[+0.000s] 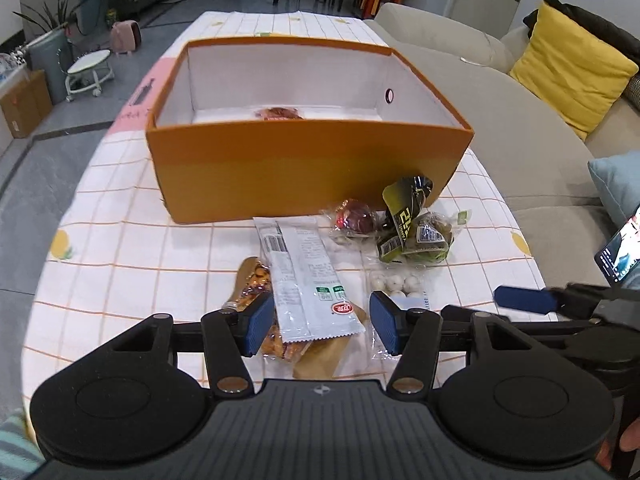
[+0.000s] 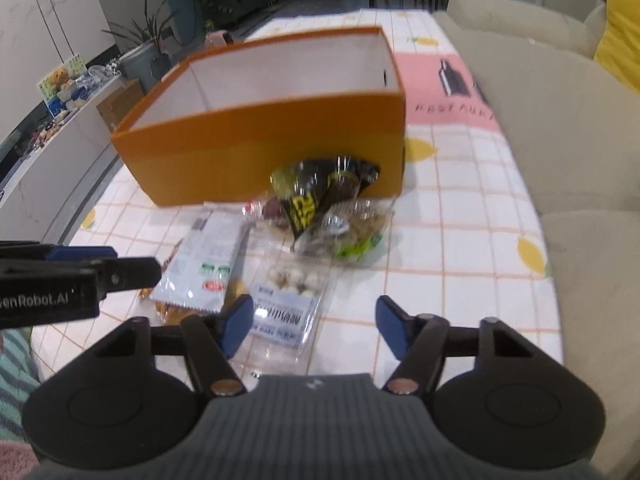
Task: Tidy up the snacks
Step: 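Grasp the white wrapped bar with the left tool while the right tool grasps the quail-egg pack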
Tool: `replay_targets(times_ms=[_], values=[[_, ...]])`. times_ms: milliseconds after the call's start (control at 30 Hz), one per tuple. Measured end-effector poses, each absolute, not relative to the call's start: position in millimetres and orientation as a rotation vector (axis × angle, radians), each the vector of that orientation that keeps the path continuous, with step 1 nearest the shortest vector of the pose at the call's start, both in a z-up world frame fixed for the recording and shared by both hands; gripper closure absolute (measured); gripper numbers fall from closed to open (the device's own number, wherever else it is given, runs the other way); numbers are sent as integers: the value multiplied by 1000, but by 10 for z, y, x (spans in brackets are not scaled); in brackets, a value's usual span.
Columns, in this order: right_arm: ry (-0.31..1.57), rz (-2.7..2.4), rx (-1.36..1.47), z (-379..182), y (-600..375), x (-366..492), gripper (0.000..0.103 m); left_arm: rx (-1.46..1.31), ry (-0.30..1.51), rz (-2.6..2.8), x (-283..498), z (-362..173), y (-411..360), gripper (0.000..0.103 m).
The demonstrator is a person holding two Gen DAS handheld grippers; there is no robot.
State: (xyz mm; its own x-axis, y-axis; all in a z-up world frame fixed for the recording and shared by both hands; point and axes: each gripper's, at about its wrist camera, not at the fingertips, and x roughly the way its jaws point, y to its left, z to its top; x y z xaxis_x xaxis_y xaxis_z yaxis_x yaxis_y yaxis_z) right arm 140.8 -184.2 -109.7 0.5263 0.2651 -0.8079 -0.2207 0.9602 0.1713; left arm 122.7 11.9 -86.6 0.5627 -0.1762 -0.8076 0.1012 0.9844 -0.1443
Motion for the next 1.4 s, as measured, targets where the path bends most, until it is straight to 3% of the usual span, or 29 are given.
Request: replay_targets(times_ms=[267, 700, 1400], values=[[1061, 303, 115, -1335, -1716, 1628, 40, -124, 992, -126, 1467, -1087, 173, 30], [1124, 295, 115, -1589, -1513, 1841, 28, -74, 1050, -126, 1780, -1273, 67, 19], [1085, 278, -41, -1546, -1588, 1740, 34, 198, 1076, -78, 1920, -1533, -315, 19]])
